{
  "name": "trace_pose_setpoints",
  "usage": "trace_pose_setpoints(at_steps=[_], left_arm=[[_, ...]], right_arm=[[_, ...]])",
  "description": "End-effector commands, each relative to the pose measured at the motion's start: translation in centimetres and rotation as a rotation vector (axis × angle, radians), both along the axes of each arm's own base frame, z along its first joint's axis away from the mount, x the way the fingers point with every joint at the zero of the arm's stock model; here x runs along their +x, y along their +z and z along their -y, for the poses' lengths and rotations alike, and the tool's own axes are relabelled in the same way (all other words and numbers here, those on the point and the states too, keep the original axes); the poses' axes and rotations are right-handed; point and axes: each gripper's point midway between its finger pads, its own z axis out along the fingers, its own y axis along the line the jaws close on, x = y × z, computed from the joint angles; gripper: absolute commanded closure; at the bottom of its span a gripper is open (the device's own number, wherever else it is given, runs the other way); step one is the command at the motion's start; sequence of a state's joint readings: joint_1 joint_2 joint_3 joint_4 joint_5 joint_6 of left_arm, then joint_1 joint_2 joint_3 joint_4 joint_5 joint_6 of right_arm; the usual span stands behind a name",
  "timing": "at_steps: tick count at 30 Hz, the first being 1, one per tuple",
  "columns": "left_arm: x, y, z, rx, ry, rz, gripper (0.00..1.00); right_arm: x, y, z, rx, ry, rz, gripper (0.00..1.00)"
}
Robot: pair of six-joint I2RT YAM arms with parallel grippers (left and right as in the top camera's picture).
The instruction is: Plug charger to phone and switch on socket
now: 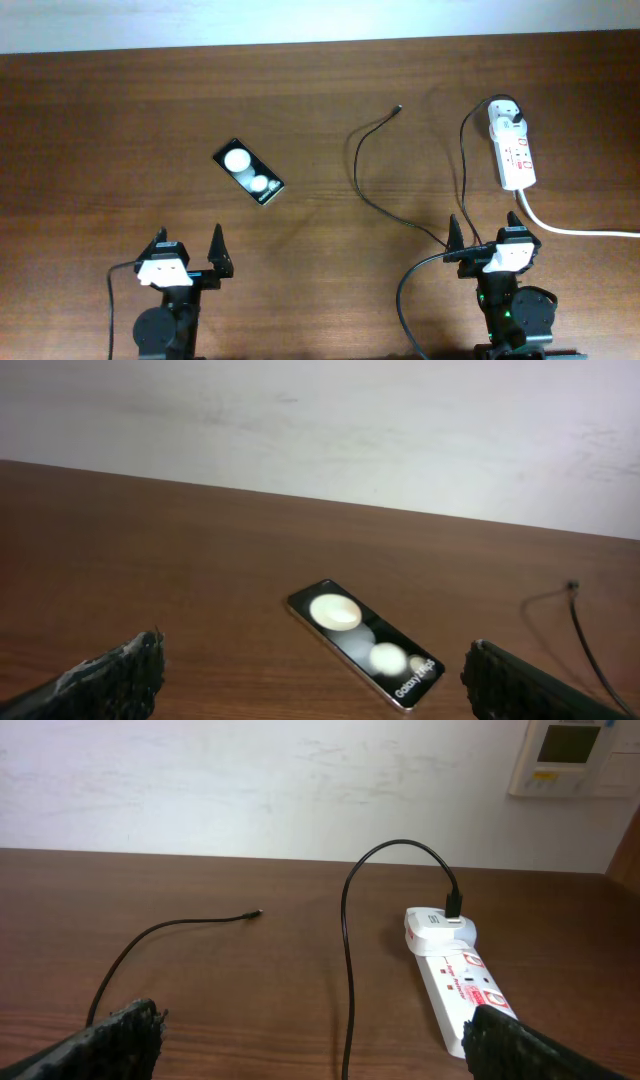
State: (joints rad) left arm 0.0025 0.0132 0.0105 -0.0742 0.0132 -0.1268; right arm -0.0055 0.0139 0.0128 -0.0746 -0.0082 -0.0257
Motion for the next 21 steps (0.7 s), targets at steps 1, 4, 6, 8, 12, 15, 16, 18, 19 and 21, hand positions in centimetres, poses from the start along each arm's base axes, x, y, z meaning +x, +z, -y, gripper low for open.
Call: trace_pose_setpoints(at_steps=[1, 4, 6, 8, 12, 15, 16, 18, 19, 21], left_arm=[[0.0, -0.3, -0.6, 0.011, 0.032, -0.009, 0.01], [0.0, 0.1, -0.5, 0.011, 0.028, 0.005, 0.01], [0.0, -0.2, 0.3, 0.007, -0.017, -0.006, 0.01], [-0.3, 0.9, 2.0, 0.000, -0.116, 0.013, 0.01], [-1.8, 4.2, 2.6, -0.005, -0.152, -0.012, 0.01], [-3.0, 7.2, 2.6, -0.004, -0.151, -0.001, 0.01], [-2.9, 7.8, 2.6, -0.007, -0.151, -0.021, 0.01], [-2.2, 8.5, 2.6, -0.032, -0.149, -0.069, 0.01], [-1.2, 8.6, 2.6, -0.036, -0.148, -0.121, 0.01], [1.1, 8.9, 2.7, -0.052, -0.156, -0.249, 0.01]], right_arm=[[0.0, -0.2, -0.3, 0.004, 0.013, 0.001, 0.01], [0.0, -0.2, -0.3, 0.004, 0.013, 0.001, 0.01], [0.0, -0.2, -0.3, 0.004, 0.013, 0.001, 0.01], [0.0, -0.2, -0.3, 0.004, 0.013, 0.001, 0.01], [0.0, -0.2, -0.3, 0.004, 0.013, 0.001, 0.01], [0.0, -0.2, -0.3, 0.004, 0.013, 0.001, 0.01], [0.0, -0.2, -0.3, 0.004, 0.013, 0.001, 0.01], [0.0, -0.2, -0.3, 0.004, 0.013, 0.001, 0.01], [0.0, -0.2, -0.3, 0.004, 0.013, 0.001, 0.01], [0.0, -0.2, -0.3, 0.004, 0.013, 0.001, 0.01]])
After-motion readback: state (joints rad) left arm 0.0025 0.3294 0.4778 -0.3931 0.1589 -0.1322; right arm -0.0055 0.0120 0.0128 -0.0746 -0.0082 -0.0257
